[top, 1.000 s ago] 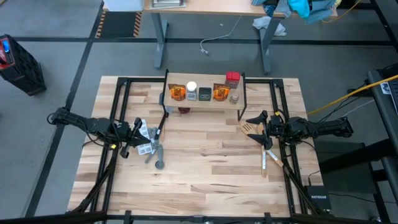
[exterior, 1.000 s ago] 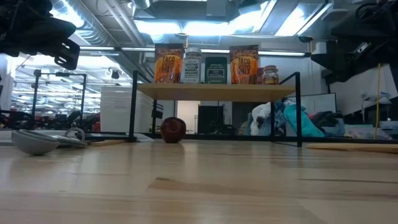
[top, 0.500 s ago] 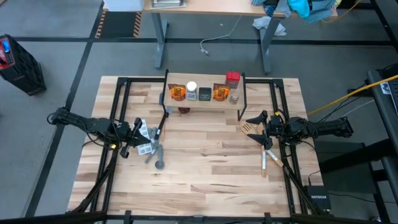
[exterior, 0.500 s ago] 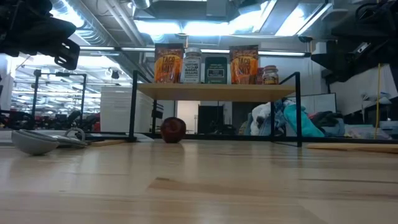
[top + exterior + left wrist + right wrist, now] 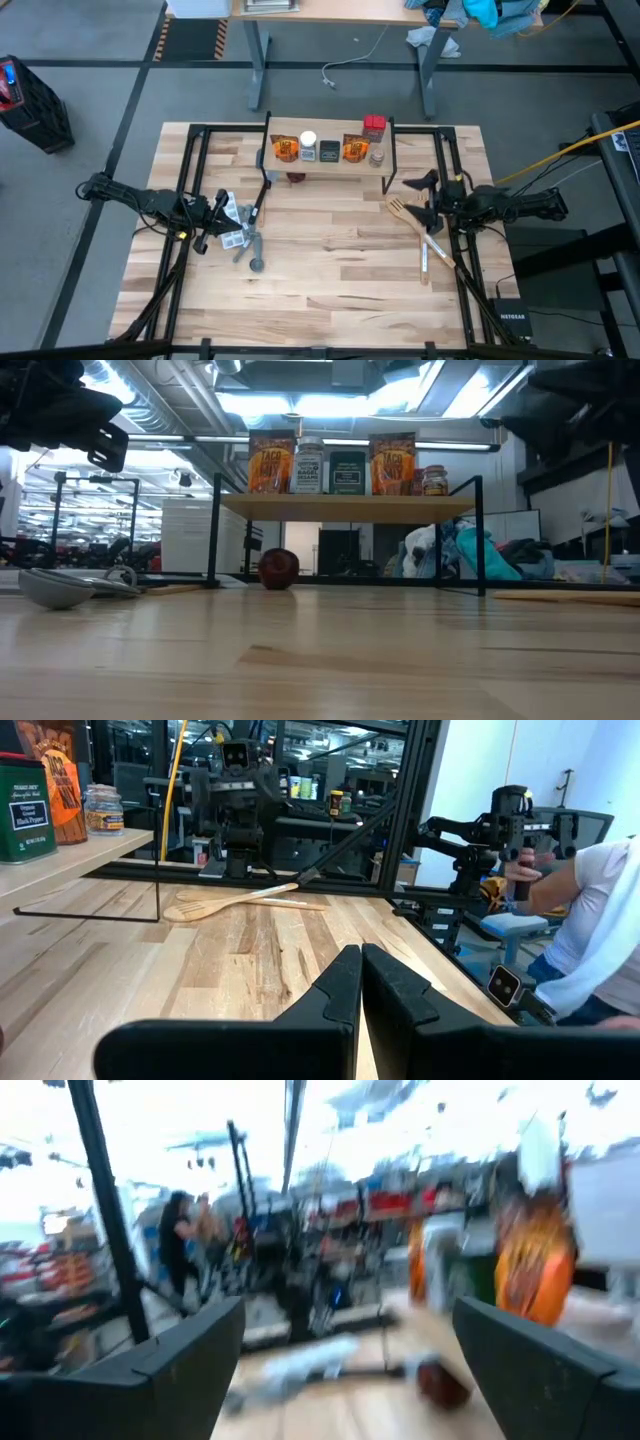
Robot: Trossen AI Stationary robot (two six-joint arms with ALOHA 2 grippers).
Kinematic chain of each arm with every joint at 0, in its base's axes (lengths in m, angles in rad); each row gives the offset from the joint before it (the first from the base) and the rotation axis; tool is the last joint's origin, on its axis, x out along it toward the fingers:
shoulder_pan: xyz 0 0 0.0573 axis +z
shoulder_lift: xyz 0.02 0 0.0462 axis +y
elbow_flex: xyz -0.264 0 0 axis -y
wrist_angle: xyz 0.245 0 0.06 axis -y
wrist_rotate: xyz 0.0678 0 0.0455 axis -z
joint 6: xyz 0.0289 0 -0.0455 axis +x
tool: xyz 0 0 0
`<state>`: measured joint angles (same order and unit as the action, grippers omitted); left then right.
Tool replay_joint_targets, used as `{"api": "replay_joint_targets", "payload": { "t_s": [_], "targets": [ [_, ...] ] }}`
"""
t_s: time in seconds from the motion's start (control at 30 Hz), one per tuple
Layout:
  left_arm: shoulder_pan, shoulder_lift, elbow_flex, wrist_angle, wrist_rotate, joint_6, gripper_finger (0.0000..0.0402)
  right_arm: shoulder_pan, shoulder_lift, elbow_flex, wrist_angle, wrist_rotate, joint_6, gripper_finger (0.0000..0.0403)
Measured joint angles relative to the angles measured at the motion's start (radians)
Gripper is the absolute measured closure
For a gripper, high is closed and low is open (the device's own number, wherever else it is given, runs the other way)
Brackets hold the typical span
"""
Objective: Shelf spices
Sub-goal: Remove the transparent seasoning bottle from the shelf
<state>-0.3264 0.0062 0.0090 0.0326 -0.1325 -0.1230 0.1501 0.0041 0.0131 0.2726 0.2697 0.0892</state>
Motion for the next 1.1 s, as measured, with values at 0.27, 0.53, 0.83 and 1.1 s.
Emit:
{"api": "replay_joint_targets", "payload": {
  "t_s": [0.27,0.53,0.83,1.1],
  "targets": [
    [0.0,0.0,0.0,0.0,0.0,0.0,0.0396,0.0,0.0,0.0,0.007,0.081,-0.079,0.004],
    [0.0,0.0,0.0,0.0,0.0,0.0,0.0396,0.0,0.0,0.001,-0.011,0.174,-0.097,0.004],
    [0.0,0.0,0.0,0.0,0.0,0.0,0.0396,0.0,0.0,0.002,-0.009,0.157,-0.09,0.004],
    [0.0,0.0,0.0,0.0,0.0,0.0,0.0396,0.0,0.032,0.002,0.003,0.277,-0.087,0.004]
  ]
}}
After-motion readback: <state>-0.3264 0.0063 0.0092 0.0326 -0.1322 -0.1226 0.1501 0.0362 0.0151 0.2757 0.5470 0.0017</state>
